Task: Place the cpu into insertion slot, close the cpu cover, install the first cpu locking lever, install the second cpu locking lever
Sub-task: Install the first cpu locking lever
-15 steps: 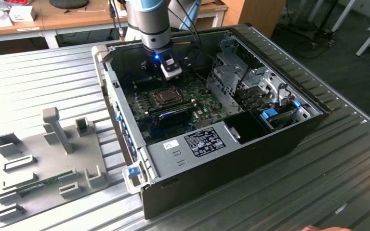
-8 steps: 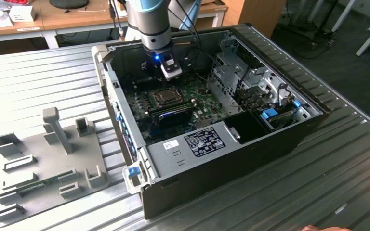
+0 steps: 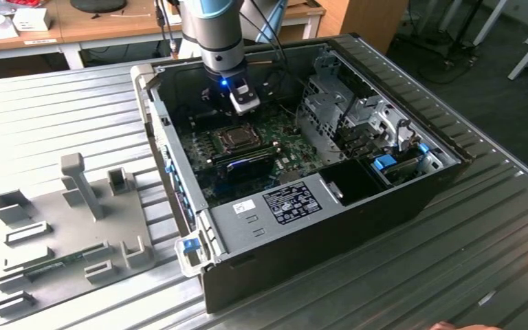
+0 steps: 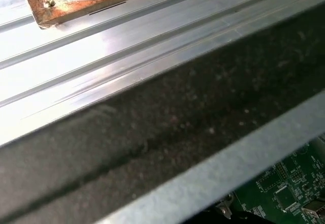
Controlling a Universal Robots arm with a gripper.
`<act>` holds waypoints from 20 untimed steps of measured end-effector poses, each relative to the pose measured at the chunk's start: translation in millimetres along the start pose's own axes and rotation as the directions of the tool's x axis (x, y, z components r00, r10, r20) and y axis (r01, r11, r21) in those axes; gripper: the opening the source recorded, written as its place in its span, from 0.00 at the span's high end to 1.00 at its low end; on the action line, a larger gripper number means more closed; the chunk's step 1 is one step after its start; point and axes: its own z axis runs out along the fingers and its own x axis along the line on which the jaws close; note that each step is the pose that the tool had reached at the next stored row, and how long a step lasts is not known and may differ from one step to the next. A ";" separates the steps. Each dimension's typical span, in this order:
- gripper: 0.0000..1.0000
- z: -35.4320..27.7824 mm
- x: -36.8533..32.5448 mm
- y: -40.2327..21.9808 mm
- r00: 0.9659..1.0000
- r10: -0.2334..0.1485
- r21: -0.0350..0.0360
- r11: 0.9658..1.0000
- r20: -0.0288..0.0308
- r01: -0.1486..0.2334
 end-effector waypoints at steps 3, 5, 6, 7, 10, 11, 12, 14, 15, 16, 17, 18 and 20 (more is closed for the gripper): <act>0.89 0.0 -0.4 -0.8 1.000 0.000 0.000 1.000 0.000 0.000; 0.89 0.1 -0.6 -1.3 1.000 0.000 0.000 1.000 0.000 0.000; 0.89 0.1 -0.7 -1.4 1.000 0.000 0.000 1.000 0.000 0.000; 0.89 0.1 -0.7 -1.5 1.000 0.000 0.000 1.000 0.000 0.000; 0.89 0.4 -0.7 -1.6 1.000 0.000 0.000 1.000 0.000 0.000; 0.89 0.4 -0.7 -1.6 1.000 0.000 0.000 1.000 0.000 0.000; 0.89 0.5 -0.7 -1.7 1.000 0.000 0.000 1.000 0.000 0.000; 0.89 0.7 -0.7 -1.7 1.000 0.000 0.000 1.000 0.000 0.000; 0.89 0.7 -0.7 -1.7 1.000 0.000 0.000 1.000 0.000 0.000; 0.89 0.8 -0.6 -1.8 1.000 0.000 0.000 1.000 0.000 0.000; 0.89 0.8 -0.7 -1.8 1.000 0.000 0.000 1.000 0.000 0.000; 0.89 0.9 -0.7 -1.9 1.000 0.000 0.000 1.000 0.000 0.000; 0.89 1.0 -0.7 -2.0 1.000 0.000 0.000 1.000 0.000 0.000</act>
